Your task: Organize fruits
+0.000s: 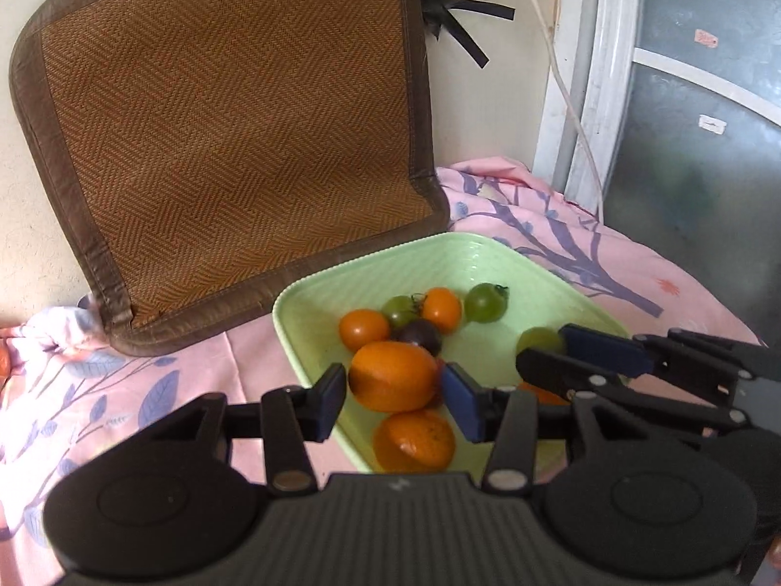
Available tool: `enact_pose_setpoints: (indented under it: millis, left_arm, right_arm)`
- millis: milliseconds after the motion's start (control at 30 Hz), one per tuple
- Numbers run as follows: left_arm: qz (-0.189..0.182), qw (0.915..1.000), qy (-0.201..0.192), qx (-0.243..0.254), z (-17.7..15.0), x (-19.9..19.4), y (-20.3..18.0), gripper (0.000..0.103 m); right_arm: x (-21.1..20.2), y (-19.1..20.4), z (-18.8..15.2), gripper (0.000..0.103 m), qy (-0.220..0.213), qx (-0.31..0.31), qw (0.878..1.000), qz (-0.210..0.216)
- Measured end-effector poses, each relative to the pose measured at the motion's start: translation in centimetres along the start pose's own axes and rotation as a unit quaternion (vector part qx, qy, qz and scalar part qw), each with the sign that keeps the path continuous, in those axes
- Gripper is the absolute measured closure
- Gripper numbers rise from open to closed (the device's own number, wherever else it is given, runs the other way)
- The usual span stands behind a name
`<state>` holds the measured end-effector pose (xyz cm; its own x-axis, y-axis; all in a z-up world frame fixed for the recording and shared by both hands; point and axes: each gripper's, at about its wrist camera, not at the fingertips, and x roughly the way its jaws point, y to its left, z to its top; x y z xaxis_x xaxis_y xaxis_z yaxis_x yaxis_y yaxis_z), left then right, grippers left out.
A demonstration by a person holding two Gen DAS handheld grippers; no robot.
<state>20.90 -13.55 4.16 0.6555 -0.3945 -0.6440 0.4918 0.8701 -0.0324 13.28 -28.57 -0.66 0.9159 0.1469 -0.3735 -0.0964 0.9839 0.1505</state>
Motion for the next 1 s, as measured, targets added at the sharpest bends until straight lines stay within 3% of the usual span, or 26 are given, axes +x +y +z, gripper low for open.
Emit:
enact_pose_setpoints:
  millis: [100, 167, 400, 733, 1000]
  left_arm:
    - [0.001, 0.9999, -0.011, -0.008, -0.3, -0.7, -0.1, 0.049]
    - [-0.002, 0.9997, -0.016, -0.018, -0.6, -1.6, -0.1, 0.048]
    - [0.025, 0.9988, -0.038, -0.018, -3.9, -6.8, -1.6, 0.048]
    - [0.044, 0.9984, -0.027, -0.022, -9.9, -11.2, -3.4, 0.048]
    - [0.072, 0.9968, -0.029, -0.019, -12.2, -12.6, -3.7, 0.042]
  right_arm:
    - [-0.6, -0.2, -0.2, 0.069, -0.01, 0.004, 1.0, -0.008]
    - [-1.1, -0.5, -0.3, 0.057, -0.017, 0.016, 1.0, -0.011]
    - [-5.5, -0.2, -2.0, 0.058, -0.046, 0.058, 0.997, -0.011]
    - [-9.3, 1.1, -5.9, 0.057, 0.002, 0.118, 0.993, -0.001]
    - [-10.0, 0.8, -6.9, 0.055, 0.0, 0.147, 0.989, 0.007]
